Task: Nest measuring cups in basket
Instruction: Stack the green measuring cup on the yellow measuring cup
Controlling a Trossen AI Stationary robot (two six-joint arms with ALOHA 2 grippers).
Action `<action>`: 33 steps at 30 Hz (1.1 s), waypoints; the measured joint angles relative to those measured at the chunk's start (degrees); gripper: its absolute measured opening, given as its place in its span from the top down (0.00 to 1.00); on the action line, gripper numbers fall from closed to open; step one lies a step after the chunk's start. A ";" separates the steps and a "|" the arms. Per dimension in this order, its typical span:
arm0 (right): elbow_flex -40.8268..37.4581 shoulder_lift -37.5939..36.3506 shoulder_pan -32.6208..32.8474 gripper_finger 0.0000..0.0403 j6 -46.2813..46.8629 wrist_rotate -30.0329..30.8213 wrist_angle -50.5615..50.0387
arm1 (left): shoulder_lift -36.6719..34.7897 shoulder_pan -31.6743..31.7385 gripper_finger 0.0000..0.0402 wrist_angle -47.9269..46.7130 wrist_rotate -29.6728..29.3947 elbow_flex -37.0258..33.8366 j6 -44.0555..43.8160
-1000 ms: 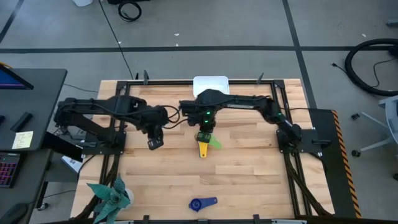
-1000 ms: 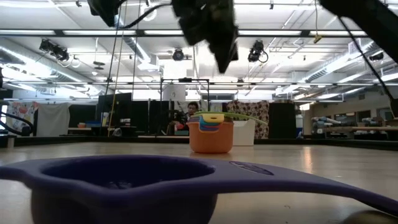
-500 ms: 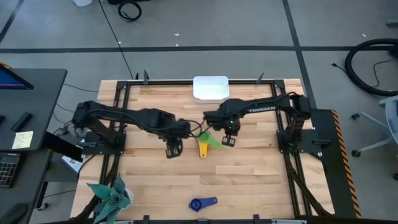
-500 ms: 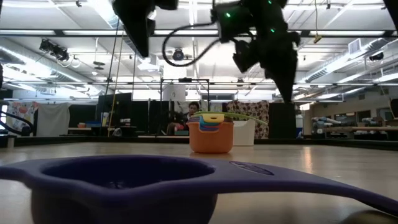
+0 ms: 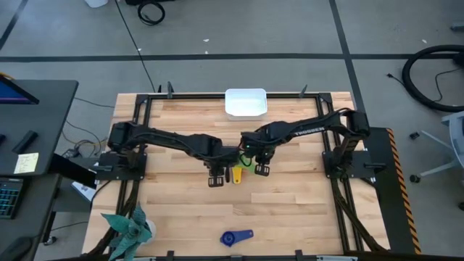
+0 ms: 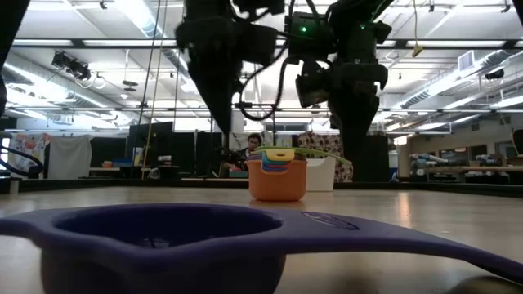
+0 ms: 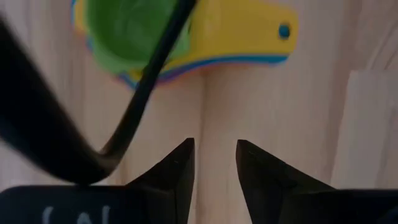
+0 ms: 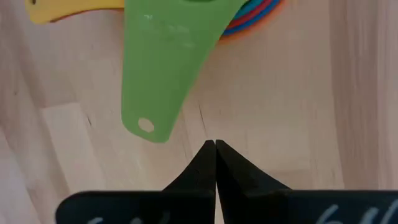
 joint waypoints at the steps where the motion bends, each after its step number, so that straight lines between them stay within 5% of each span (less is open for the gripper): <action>1: -0.26 0.00 0.00 0.99 -0.26 -0.01 0.21 | 0.31 0.17 0.69 1.00 0.75 0.01 0.25; 20: -6.35 0.09 -0.71 0.99 -2.45 -2.88 9.50 | 7.61 2.92 0.69 9.64 12.63 -0.01 7.94; 33: -6.40 0.04 -1.07 0.99 -3.88 -9.10 11.61 | 7.81 3.11 0.69 12.96 14.43 -0.21 10.36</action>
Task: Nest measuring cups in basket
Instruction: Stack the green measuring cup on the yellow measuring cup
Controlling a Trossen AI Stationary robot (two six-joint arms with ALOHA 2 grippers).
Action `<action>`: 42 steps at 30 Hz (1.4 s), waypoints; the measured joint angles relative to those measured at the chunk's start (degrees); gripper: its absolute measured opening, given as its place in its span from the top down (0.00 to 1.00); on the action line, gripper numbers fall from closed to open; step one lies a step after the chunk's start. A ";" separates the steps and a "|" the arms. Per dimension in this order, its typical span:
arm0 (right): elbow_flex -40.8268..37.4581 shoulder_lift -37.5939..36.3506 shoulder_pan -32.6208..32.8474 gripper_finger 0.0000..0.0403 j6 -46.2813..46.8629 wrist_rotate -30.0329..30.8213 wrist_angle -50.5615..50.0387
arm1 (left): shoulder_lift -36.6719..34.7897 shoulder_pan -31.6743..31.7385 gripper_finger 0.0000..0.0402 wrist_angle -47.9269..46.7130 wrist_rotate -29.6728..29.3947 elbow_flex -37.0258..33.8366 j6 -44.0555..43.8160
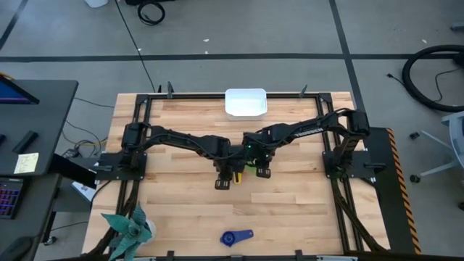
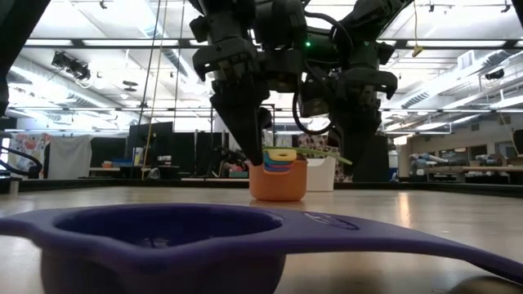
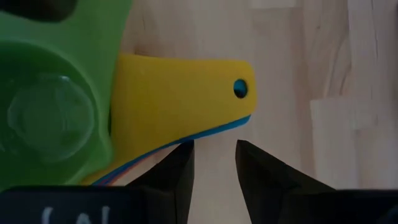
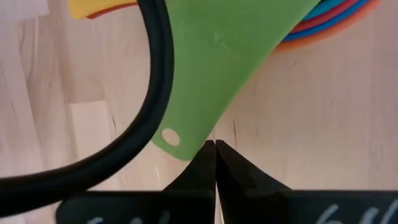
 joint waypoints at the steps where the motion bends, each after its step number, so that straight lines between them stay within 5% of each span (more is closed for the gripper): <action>1: 0.00 -0.02 0.00 0.99 -0.43 -0.08 -0.05 | 0.00 0.00 0.69 0.36 0.02 -0.04 0.26; 19: -0.04 -0.15 -0.12 0.99 -4.49 -4.04 -1.83 | 0.12 0.08 0.69 3.48 -0.04 -0.15 3.71; 24: -0.07 0.07 -0.31 0.99 -4.11 -2.93 0.41 | 0.57 0.37 0.69 -4.55 -1.02 -0.27 7.15; 29: -0.42 0.09 -0.15 0.99 -4.52 -3.86 3.81 | 0.69 0.21 0.69 5.50 3.41 -5.88 5.76; 42: -0.54 -0.02 -0.20 0.99 -3.82 -7.66 4.14 | 0.57 0.20 0.69 13.41 -0.12 -8.80 3.86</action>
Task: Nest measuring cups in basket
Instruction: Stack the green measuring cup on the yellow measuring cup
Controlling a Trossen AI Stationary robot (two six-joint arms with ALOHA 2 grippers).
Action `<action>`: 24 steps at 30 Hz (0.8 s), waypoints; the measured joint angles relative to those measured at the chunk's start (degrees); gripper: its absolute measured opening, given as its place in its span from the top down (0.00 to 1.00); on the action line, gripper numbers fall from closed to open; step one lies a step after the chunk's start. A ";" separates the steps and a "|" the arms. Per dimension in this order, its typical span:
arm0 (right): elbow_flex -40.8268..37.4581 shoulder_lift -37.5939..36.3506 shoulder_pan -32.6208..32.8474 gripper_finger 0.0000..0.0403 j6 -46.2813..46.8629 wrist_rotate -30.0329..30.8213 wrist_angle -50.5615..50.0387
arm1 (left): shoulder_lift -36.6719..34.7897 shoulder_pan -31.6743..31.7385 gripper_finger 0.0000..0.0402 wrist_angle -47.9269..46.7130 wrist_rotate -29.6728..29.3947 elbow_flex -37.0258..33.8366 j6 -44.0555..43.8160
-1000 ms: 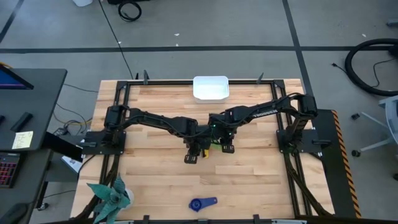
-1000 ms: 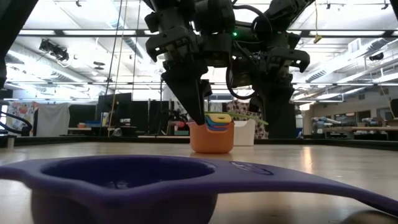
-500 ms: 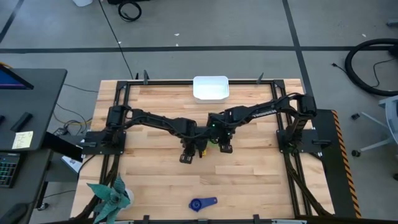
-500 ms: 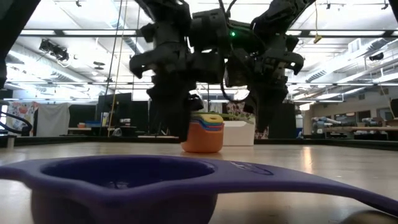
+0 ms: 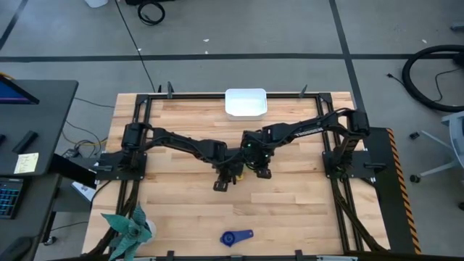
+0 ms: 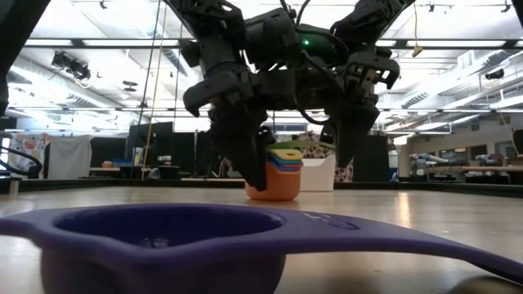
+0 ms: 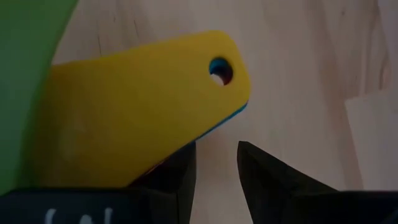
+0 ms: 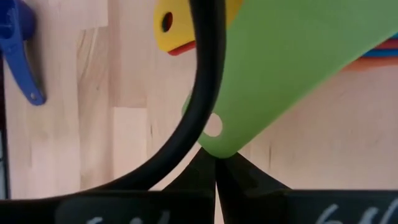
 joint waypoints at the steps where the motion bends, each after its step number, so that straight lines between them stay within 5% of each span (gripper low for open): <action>1: -0.01 -0.07 0.00 0.99 -0.01 -0.40 -0.30 | 0.02 0.00 0.69 0.95 -0.10 -0.08 -0.14; 10: -0.04 -0.22 -0.08 0.99 0.51 -4.97 -2.94 | 0.33 -0.13 0.69 5.44 -2.09 -0.33 -0.46; 24: 4.51 0.02 0.03 0.99 0.72 9.16 -19.88 | 0.28 0.15 0.69 3.67 -3.09 0.17 -0.94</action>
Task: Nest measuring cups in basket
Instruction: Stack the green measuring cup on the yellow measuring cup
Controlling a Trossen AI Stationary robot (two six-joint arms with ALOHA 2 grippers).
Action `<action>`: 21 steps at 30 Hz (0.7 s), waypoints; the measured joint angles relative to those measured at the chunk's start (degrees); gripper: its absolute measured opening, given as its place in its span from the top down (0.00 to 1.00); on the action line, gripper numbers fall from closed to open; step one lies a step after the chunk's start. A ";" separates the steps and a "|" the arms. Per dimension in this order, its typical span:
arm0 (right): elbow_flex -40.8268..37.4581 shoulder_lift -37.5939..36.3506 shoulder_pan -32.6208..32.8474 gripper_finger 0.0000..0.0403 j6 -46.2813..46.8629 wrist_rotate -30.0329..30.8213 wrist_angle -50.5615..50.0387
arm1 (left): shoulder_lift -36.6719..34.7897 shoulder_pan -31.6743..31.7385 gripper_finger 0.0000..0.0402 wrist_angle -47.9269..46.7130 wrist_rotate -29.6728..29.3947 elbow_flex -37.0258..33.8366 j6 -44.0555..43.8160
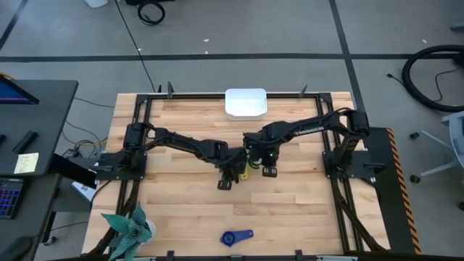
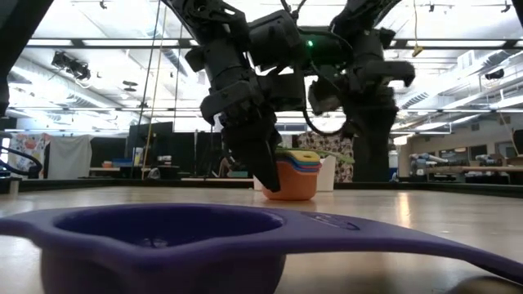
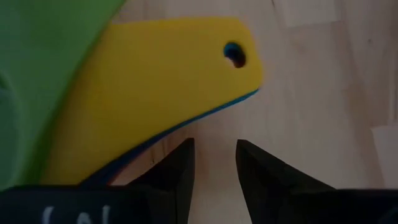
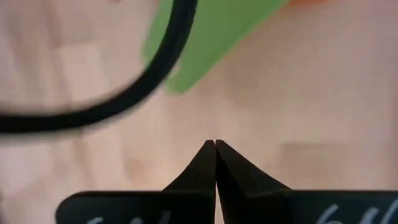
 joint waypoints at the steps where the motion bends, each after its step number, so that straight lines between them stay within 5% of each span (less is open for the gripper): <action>1: 0.69 -0.01 -0.13 0.99 -0.33 2.50 0.06 | -0.04 0.04 0.69 -0.12 -0.13 -0.02 -0.03; 9: 2.04 0.29 -1.37 0.99 -7.90 9.07 4.85 | -0.11 0.04 0.69 -0.54 -0.09 -0.08 -0.55; 21: 1.80 0.63 -1.38 0.99 -10.27 1.28 7.81 | -0.31 0.01 0.69 1.02 0.03 -0.34 -1.55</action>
